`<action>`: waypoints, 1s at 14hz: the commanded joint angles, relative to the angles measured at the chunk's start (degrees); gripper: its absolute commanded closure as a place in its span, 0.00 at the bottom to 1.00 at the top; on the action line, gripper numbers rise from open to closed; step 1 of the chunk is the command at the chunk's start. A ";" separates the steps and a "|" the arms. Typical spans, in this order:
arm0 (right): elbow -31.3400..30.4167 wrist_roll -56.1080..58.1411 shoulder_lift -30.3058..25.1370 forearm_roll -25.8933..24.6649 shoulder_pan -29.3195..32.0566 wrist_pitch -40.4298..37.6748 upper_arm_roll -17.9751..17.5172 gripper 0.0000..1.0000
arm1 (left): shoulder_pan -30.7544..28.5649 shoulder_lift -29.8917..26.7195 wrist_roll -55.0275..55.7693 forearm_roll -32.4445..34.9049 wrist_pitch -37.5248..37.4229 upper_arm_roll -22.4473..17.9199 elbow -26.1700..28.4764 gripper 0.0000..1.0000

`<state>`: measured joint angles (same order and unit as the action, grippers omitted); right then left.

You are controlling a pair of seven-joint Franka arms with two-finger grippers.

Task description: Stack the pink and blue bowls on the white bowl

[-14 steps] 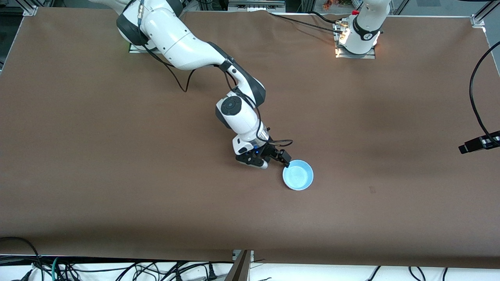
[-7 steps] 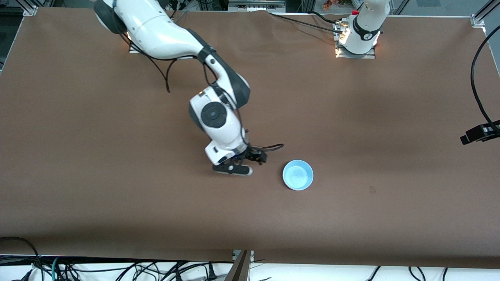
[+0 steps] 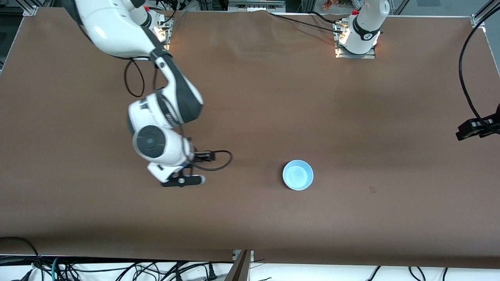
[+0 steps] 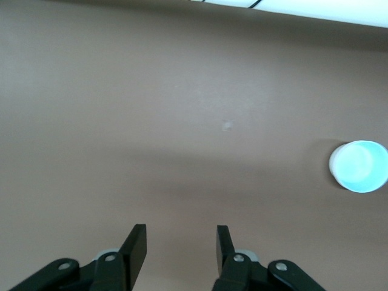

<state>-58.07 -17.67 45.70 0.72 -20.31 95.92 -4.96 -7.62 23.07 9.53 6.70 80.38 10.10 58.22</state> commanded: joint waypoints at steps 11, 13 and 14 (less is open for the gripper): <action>-13.63 17.49 -28.45 -3.27 12.57 -17.26 4.79 0.00 | 12.28 -26.04 -4.09 -7.31 28.32 -14.85 46.59 0.43; -17.23 17.05 -34.08 -3.53 14.07 -17.26 4.79 0.00 | 11.75 -27.55 -4.26 -8.63 31.41 -14.85 50.49 0.42; -19.16 17.14 -36.28 -4.06 14.42 -17.26 4.79 0.00 | 11.58 -27.64 -4.26 -8.81 31.42 -14.85 50.67 0.39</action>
<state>-68.77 -0.95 17.00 -2.16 -6.83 77.35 0.53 3.67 -1.18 7.21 -0.23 109.35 -3.87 104.16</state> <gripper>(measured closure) 0.000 0.414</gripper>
